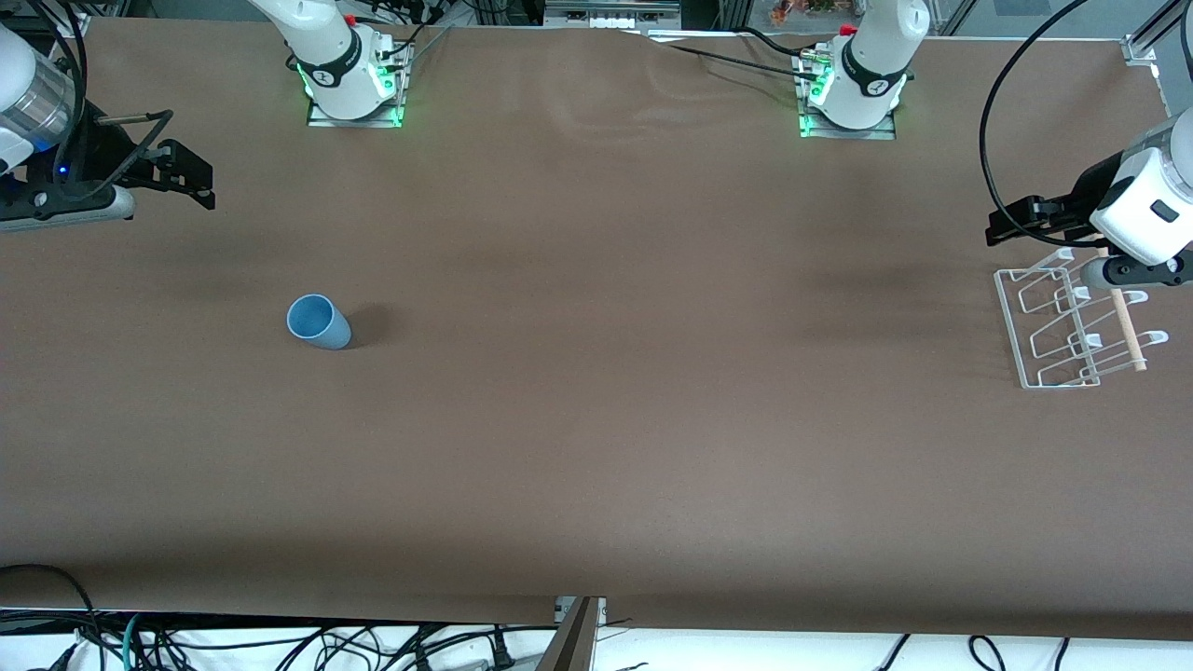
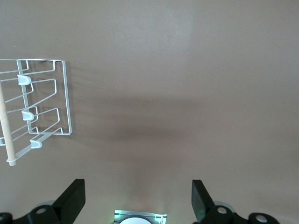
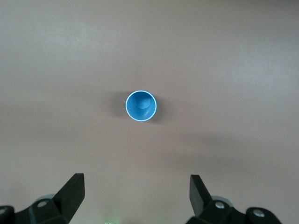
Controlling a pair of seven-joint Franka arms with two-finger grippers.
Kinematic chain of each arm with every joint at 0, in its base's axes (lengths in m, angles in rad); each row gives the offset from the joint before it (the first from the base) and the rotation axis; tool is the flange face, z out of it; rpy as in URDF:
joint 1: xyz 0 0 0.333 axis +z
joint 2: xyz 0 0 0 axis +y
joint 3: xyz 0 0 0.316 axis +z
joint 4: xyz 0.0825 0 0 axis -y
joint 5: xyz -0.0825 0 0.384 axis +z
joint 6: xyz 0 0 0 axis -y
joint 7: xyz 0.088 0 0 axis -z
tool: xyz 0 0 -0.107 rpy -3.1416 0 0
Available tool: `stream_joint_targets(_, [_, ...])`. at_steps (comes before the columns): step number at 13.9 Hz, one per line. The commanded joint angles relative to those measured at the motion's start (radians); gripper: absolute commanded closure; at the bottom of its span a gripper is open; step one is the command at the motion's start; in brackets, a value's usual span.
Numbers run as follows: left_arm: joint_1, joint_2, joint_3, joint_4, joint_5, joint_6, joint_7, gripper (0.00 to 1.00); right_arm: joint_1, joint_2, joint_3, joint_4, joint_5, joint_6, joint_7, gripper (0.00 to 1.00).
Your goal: Transfer cup to left arm and place on rack
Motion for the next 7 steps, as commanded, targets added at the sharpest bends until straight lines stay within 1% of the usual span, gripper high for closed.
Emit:
stream_joint_targets(1, [0.005,0.008,0.000,0.020,-0.023,0.000,-0.008,0.00,-0.012,-0.039,0.002,-0.022,0.016,-0.008,-0.004,0.01])
stream_joint_targets(3, [0.005,0.008,0.000,0.020,-0.023,0.000,-0.008,0.00,-0.012,-0.029,0.005,-0.005,0.016,-0.010,-0.007,0.01])
stream_joint_targets(7, [0.004,0.008,0.000,0.020,-0.023,0.000,-0.008,0.00,-0.012,-0.022,0.002,-0.006,0.016,-0.011,-0.010,0.01])
